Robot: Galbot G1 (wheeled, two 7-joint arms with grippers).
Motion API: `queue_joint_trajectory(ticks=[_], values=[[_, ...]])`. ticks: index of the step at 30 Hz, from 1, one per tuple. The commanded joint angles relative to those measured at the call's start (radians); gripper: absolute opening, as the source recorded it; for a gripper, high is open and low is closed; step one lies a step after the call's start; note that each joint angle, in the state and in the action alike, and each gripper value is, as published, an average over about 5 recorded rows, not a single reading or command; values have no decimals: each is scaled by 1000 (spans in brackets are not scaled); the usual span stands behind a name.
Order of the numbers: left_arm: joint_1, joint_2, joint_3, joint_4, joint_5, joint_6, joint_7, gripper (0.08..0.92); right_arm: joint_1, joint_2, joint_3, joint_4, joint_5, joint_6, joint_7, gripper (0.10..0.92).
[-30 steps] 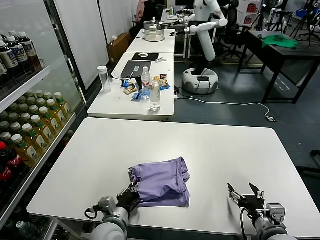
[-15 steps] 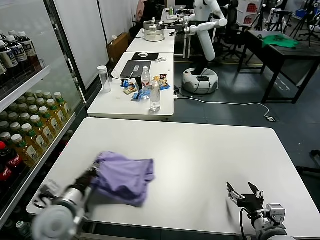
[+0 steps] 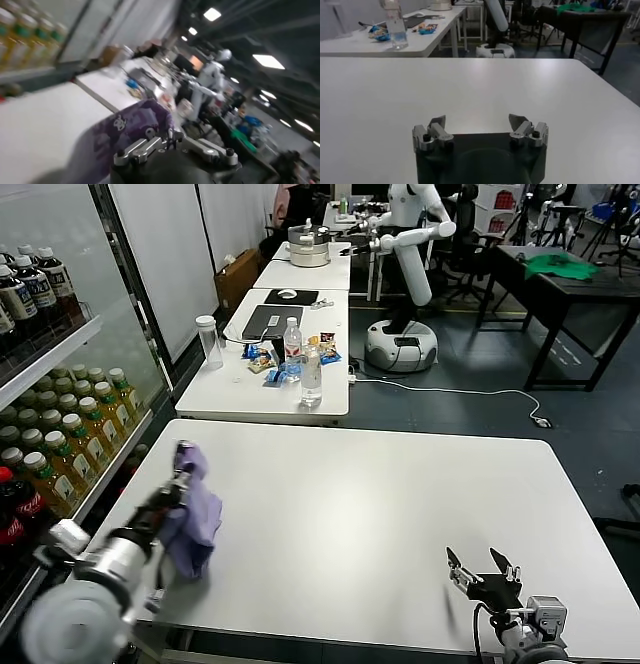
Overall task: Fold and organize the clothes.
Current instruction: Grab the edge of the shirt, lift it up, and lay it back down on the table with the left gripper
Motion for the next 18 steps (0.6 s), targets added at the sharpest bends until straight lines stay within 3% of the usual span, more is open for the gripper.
queue_joint_trajectory(ticks=[1,4,9,13,18], values=[[-123,-317,617,218,615,-6,71,127,-3,17,-7,15,-17,3,-1,823],[-153,-388,699,323,707,-7,77,127,-1,18,-8,19,-17,3,-2,823],[-173,-444,768,376,838,-22,103,127,2,5,-1,23,-12,3,-8,823],[-151,-412,766,357,919,-80,155,171,15,-8,-1,27,-8,3,-19,823],[-67,-327,730,199,933,-141,186,305,62,-12,-43,20,-3,4,-27,823]])
